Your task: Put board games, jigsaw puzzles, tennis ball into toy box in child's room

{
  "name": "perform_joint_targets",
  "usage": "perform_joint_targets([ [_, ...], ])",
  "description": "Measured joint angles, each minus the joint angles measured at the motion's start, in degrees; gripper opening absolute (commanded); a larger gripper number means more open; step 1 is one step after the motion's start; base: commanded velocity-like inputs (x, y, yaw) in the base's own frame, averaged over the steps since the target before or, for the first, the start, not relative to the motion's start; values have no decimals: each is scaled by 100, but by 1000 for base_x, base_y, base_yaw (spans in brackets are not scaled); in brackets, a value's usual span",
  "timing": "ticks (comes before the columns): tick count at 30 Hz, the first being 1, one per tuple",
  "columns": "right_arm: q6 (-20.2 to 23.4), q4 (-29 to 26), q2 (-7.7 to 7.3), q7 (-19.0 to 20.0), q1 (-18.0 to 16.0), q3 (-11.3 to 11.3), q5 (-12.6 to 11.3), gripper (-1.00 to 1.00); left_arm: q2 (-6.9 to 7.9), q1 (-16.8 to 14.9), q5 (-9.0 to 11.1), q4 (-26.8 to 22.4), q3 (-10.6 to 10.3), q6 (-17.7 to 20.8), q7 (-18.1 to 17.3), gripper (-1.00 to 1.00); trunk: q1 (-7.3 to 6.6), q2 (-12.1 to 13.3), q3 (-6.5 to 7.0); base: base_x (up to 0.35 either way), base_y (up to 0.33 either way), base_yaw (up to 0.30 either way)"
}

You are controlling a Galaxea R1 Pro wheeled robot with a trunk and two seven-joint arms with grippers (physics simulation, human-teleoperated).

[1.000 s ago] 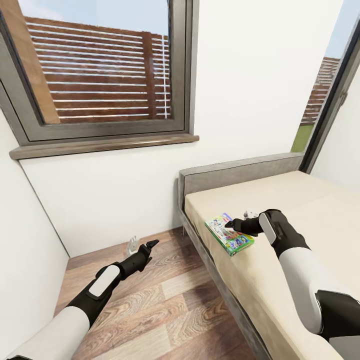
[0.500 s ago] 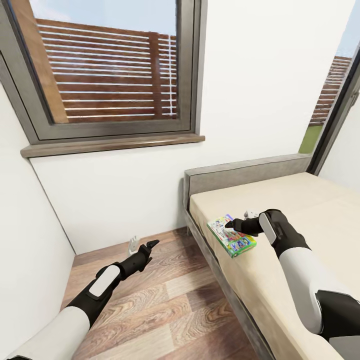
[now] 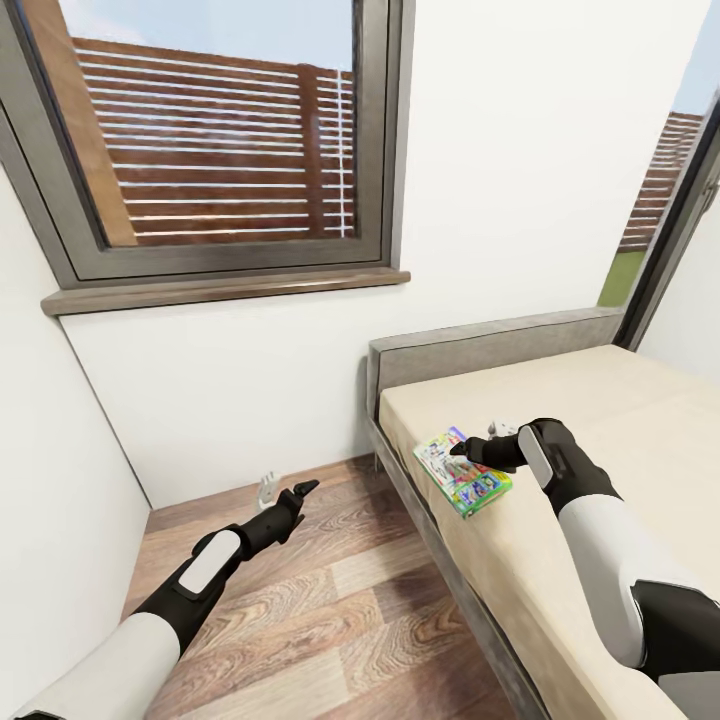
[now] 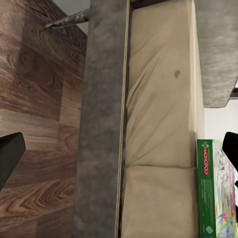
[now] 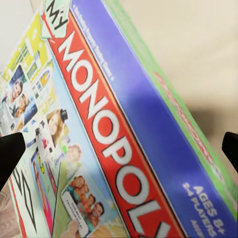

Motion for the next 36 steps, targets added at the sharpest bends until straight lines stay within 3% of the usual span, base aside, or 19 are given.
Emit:
perform_joint_targets([
  [12, -4, 5, -6, -2, 0, -1, -18, 100, -7, 3, -209, 0, 1, -1, -2, 100, 0, 0, 0, 0, 0, 1],
  [36, -18, 34, -49, 5, 0, -20, -132, 100, -11, 9, -243, 5, 1, -34, 13, 100, 0, 1, 0, 0, 0, 0],
])
